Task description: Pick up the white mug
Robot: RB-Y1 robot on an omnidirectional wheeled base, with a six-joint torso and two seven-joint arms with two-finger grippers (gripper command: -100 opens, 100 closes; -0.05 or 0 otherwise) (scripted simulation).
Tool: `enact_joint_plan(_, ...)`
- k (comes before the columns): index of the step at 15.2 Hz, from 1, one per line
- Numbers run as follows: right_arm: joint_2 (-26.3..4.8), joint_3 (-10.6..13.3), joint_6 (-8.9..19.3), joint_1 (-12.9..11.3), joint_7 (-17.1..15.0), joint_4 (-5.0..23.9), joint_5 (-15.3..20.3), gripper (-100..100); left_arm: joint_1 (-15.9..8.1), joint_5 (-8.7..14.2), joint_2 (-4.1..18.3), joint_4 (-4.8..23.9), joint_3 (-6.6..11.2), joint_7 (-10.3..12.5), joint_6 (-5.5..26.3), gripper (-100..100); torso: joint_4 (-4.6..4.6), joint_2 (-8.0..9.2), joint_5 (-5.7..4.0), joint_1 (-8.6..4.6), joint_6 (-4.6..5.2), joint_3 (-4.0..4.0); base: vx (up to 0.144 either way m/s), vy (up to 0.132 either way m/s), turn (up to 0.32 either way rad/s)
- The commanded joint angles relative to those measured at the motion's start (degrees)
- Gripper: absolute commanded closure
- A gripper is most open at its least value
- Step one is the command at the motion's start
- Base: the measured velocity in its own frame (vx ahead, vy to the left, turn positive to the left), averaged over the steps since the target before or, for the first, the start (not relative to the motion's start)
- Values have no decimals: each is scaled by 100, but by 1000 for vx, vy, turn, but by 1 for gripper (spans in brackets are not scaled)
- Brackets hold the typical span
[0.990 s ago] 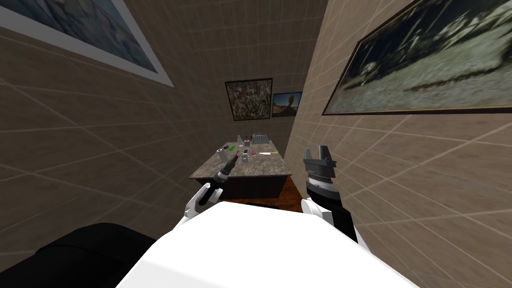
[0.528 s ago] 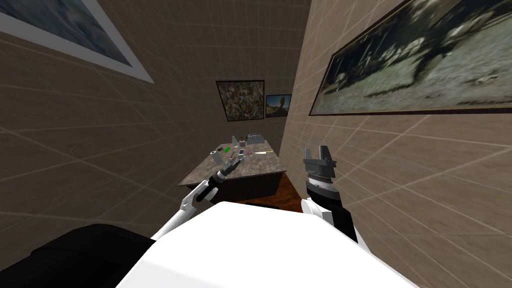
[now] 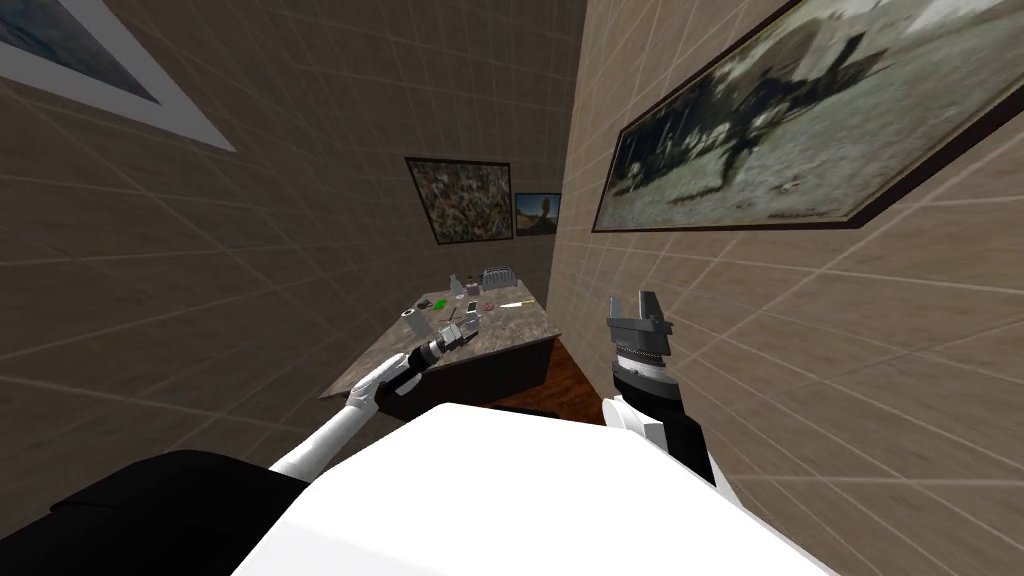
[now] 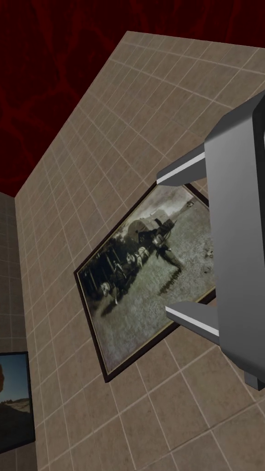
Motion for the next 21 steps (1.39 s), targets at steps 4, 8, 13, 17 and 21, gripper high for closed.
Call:
enact_joint_plan(4,0,1,0,-1,0,0,0,0,-174,-620,629,636,4,-664,-239,-100,0,-1,-1,0,8,-1,-27,21,-295)
enact_joint_plan(8,0,0,0,-1,0,0,0,0,-319,-1055,1081,1109,2,-1109,-474,-100,-1,-4,-1,0,5,-3,-19,18,-232)
enact_joint_plan(13,0,0,0,-1,0,0,0,0,-385,-1463,1443,1517,-4,-1542,-593,-100,-1,-6,-1,1,5,-3,-19,22,-210)
enact_joint_plan(17,0,0,0,0,0,0,0,0,-498,-1986,1931,1985,-32,-2028,-833,-100,-1,-7,-1,-1,0,-4,-15,15,-215)
enact_joint_plan(21,0,0,0,0,0,0,0,0,-544,-2300,2157,2345,-54,-2378,-953,-100,-1,-7,-2,-2,4,-4,-17,16,-223)
